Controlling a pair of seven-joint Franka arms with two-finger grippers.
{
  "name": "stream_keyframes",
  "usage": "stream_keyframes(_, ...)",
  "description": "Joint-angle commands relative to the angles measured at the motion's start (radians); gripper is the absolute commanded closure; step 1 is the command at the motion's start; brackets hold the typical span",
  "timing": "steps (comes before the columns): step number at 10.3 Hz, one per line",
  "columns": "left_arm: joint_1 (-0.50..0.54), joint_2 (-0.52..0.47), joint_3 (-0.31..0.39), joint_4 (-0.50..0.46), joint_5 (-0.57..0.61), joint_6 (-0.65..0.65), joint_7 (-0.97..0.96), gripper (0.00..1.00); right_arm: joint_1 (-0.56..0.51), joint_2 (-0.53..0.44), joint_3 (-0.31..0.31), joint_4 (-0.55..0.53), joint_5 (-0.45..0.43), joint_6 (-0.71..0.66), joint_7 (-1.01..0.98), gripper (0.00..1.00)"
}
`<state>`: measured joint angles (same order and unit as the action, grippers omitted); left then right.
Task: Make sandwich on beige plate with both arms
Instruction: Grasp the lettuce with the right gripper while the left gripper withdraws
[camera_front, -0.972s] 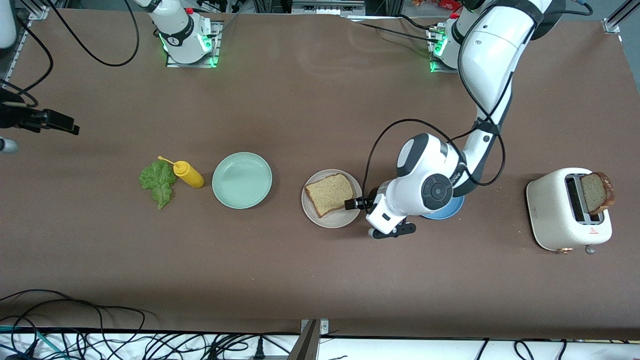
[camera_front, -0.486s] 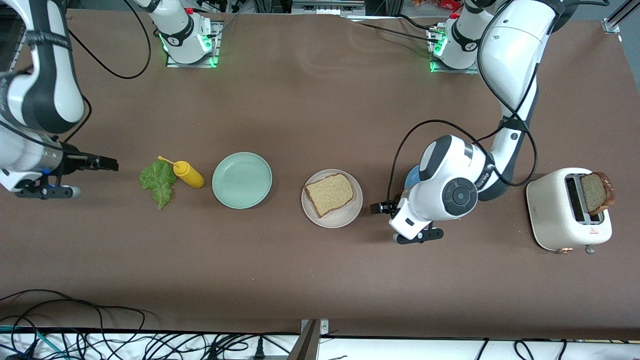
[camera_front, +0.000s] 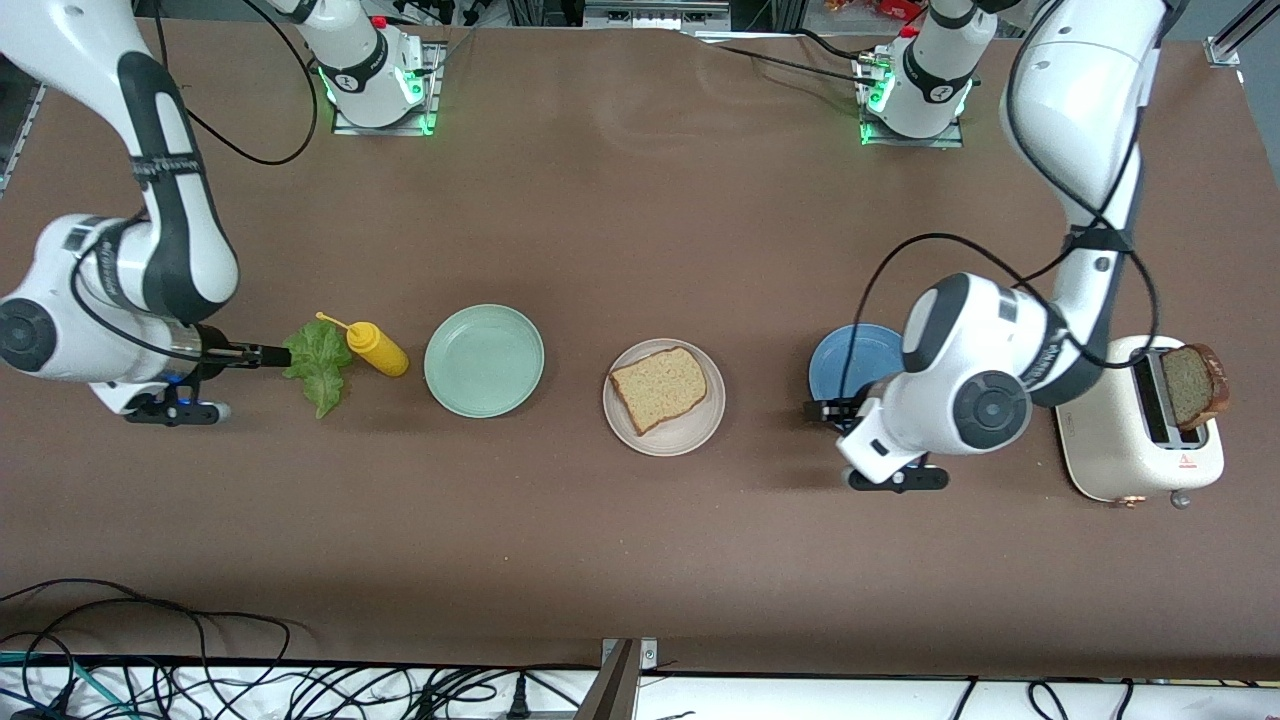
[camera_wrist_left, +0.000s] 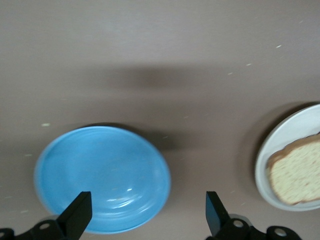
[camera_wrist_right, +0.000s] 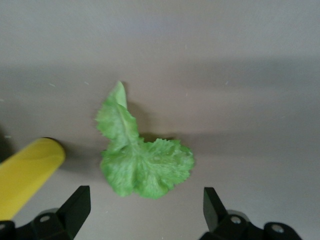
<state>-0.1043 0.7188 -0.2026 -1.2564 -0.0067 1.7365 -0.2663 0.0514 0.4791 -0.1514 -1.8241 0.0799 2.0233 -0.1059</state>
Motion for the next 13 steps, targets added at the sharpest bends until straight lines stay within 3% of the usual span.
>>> stream_keyframes(1, 0.086, -0.065, -0.008, -0.011, 0.027, -0.089, 0.137, 0.00, -0.010, 0.050, 0.003, -0.020, 0.032, 0.041, -0.023, 0.00)
stream_keyframes(4, 0.132, -0.128, -0.004, -0.011, 0.075, -0.135, 0.148, 0.00, -0.013, 0.111, 0.003, -0.011, 0.092, 0.048, -0.015, 0.00)
stream_keyframes(6, 0.162, -0.159, -0.004, -0.009, 0.099, -0.146, 0.200, 0.00, -0.027, 0.148, 0.003, -0.011, 0.121, 0.089, -0.012, 0.10)
stream_keyframes(9, 0.187, -0.209, -0.003, -0.009, 0.099, -0.172, 0.203, 0.00, -0.027, 0.150, 0.003, 0.000, 0.119, 0.101, -0.026, 0.84)
stream_keyframes(10, 0.198, -0.231, -0.004, -0.009, 0.100, -0.184, 0.203, 0.00, -0.027, 0.147, 0.001, 0.009, 0.113, 0.098, -0.028, 1.00)
stream_keyframes(13, 0.199, -0.280, -0.003, -0.009, 0.099, -0.210, 0.203, 0.00, -0.031, 0.121, -0.008, 0.052, 0.101, 0.056, -0.052, 1.00)
